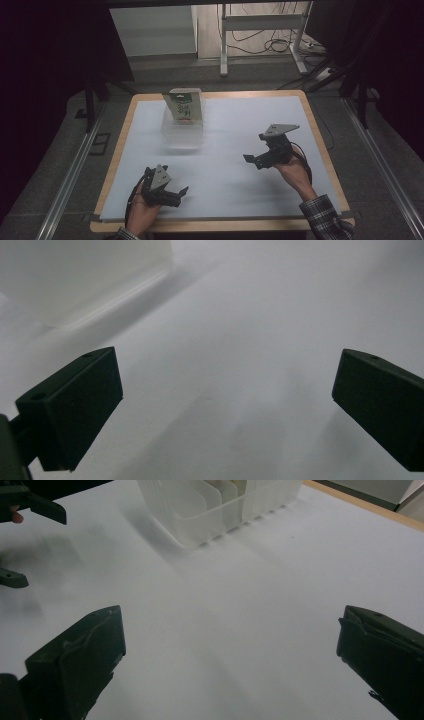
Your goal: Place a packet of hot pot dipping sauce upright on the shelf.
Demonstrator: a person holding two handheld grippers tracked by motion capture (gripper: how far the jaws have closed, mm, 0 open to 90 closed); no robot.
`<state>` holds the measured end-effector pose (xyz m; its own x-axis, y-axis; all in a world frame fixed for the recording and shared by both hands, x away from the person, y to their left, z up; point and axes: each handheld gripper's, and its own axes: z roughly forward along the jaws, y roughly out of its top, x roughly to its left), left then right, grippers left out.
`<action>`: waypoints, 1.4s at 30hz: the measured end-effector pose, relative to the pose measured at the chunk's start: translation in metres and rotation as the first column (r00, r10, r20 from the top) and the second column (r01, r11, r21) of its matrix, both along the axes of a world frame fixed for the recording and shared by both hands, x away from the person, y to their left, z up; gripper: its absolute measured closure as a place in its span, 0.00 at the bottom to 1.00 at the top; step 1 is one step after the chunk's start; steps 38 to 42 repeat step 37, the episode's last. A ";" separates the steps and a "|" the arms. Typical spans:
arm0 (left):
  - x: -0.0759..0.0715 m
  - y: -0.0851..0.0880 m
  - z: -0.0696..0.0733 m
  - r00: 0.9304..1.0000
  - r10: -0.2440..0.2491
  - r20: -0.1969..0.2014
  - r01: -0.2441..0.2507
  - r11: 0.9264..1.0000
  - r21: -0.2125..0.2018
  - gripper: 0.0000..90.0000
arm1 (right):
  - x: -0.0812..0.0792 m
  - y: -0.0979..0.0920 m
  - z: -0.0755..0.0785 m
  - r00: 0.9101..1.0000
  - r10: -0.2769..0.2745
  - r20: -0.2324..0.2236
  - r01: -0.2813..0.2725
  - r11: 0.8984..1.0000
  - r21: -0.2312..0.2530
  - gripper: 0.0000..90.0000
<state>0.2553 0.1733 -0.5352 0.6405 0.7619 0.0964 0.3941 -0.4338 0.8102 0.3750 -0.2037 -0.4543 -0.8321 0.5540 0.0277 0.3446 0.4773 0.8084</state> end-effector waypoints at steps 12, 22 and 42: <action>0.001 0.003 0.000 1.000 0.008 -0.002 -0.008 0.999 -0.035 0.02 | -0.022 -0.023 -0.014 0.999 -0.036 -0.027 0.037 0.999 0.037 0.00; 0.003 0.005 0.000 1.000 0.022 -0.017 -0.023 0.999 -0.047 0.01 | -0.038 -0.043 -0.024 0.997 -0.066 -0.050 0.068 0.997 0.025 0.00; 0.003 0.002 -0.001 0.999 0.019 -0.031 -0.020 1.000 -0.020 0.00 | -0.052 -0.078 -0.038 0.984 -0.141 -0.104 0.140 0.990 -0.017 0.00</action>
